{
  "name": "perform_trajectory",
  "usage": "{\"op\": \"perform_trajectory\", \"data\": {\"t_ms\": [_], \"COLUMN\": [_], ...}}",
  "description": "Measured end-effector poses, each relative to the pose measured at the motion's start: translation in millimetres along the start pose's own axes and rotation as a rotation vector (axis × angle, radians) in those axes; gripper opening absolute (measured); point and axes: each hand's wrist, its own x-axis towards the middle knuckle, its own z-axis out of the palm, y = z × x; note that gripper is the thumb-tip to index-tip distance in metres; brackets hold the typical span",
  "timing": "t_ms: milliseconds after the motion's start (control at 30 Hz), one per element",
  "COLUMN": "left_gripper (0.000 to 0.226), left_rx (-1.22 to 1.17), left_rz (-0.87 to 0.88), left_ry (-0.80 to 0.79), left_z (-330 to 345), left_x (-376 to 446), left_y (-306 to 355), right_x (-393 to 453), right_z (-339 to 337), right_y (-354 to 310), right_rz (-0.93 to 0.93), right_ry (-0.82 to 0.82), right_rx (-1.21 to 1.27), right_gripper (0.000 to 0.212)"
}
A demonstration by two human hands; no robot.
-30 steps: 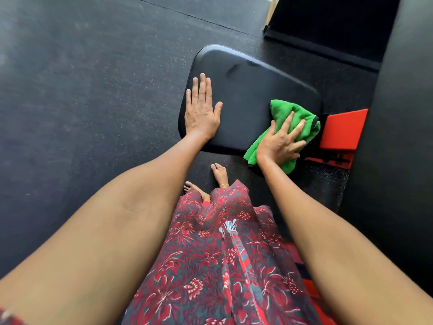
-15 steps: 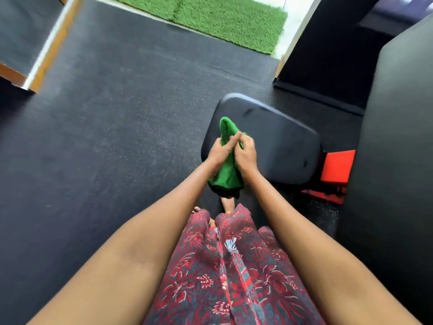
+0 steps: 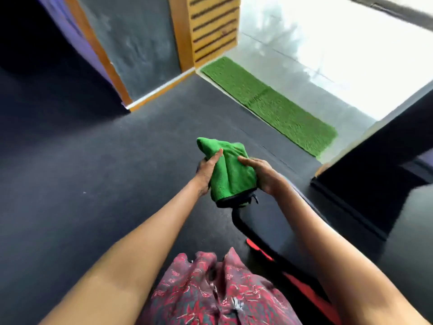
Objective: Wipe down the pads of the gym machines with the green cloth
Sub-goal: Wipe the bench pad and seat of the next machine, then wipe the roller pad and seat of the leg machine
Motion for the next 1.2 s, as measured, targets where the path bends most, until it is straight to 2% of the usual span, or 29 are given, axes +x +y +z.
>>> {"op": "perform_trajectory", "data": {"t_ms": [100,200,367,467,600,700,800,900,1033,1100,1200], "left_gripper": [0.030,0.025,0.014,0.005,0.012,0.052,0.049,0.038,0.031,0.014,0.005], "left_rx": [0.006,0.028,-0.066,-0.191,-0.186,-0.194,-0.153,-0.124,-0.249,-0.293,-0.313], "left_rz": [0.203,0.338,0.342,0.412,0.572,0.582,0.610,0.635,0.659,0.674,0.621], "left_ry": [0.308,0.494,0.577,0.654,0.862,1.038,1.144,1.216,1.287,1.254,1.166], "left_z": [-30,-77,-140,-181,-238,-288,-335,-386,-464,-494,-540], "left_x": [-10,-23,-54,-73,-86,-93,-103,-106,-122,-136,-165], "left_y": [32,53,67,67,69,79,97,112,145,153,158], "right_x": [16,32,47,50,53,52,55,66,82,83,77], "right_z": [44,101,180,233,298,355,416,475,573,612,673], "right_y": [-24,-38,-31,-23,-10,-2,5,15,30,37,54], "right_rz": [-0.190,-0.245,-0.279,-0.283,-0.222,-0.210,-0.318,-0.385,-0.430,-0.443,-0.426], "right_ry": [0.005,-0.193,-0.416,-0.497,-0.591,-0.627,-0.639,-0.651,-0.696,-0.723,-0.794], "right_rx": [-0.098,-0.147,-0.300,-0.379,-0.454,-0.511,-0.566,-0.621,-0.680,-0.674,-0.659], "right_gripper": [0.028,0.029,0.036,0.039,0.040,0.024,0.011,0.008,0.014,0.023,0.026]}}
